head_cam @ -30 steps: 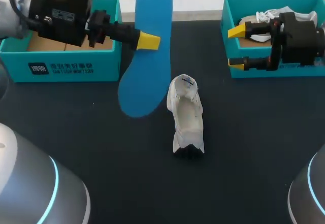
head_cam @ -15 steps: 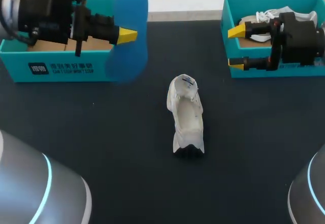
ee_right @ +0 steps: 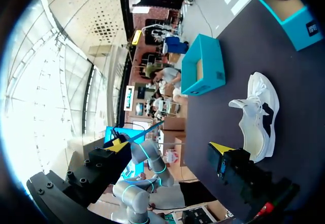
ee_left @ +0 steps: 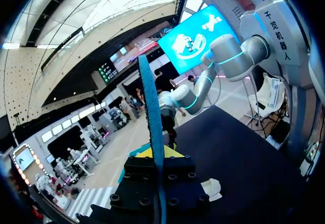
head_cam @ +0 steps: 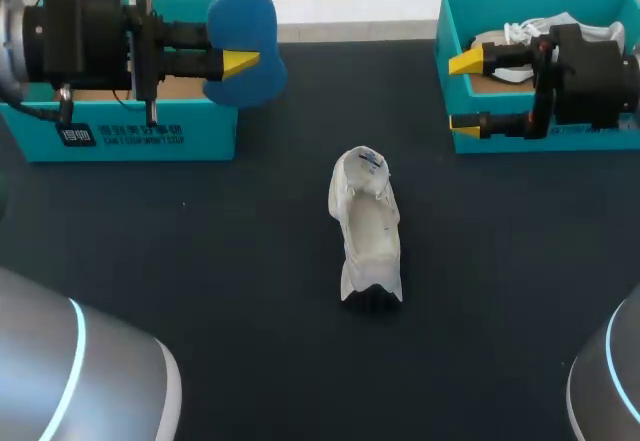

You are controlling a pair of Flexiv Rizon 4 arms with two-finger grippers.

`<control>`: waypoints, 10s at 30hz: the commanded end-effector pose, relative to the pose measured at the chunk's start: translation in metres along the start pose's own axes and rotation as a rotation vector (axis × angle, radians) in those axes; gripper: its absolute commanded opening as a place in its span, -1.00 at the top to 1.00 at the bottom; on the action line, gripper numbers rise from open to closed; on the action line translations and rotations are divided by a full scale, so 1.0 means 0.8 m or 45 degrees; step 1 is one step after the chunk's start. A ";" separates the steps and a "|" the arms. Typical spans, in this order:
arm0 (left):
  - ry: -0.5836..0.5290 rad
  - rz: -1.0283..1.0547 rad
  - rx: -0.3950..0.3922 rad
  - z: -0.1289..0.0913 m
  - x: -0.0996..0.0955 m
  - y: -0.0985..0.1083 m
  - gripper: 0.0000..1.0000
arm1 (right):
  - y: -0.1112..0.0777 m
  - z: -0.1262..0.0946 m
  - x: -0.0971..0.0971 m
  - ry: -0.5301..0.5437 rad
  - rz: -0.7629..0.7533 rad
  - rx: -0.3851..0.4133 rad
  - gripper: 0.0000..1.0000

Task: Take the shoe out of the shoebox, open the shoe tongue, remove and reinsert the insole, then place the shoe into the shoebox

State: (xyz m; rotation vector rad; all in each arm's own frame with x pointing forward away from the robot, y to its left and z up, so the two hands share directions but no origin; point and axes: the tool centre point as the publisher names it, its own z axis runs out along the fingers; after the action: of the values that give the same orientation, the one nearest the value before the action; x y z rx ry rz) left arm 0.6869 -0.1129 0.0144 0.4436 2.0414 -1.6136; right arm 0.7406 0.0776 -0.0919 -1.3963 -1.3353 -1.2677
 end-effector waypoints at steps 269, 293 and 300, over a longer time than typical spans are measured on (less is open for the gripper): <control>0.651 1.402 -0.249 0.126 -0.031 0.112 -1.00 | 0.018 0.077 -0.027 -0.015 0.153 0.144 1.00; 0.518 1.416 -0.072 0.116 -0.021 0.118 -1.00 | 0.018 0.073 -0.036 -0.005 0.187 0.144 1.00; 0.518 1.416 -0.072 0.116 -0.021 0.118 -1.00 | 0.012 0.071 -0.032 0.027 0.213 0.121 1.00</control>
State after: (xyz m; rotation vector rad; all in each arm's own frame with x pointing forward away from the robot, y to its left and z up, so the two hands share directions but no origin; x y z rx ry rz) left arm 0.7697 -0.1799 -0.0649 1.6487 1.5612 -0.7704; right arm 0.7642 0.1275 -0.1281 -1.3856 -1.2308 -1.0763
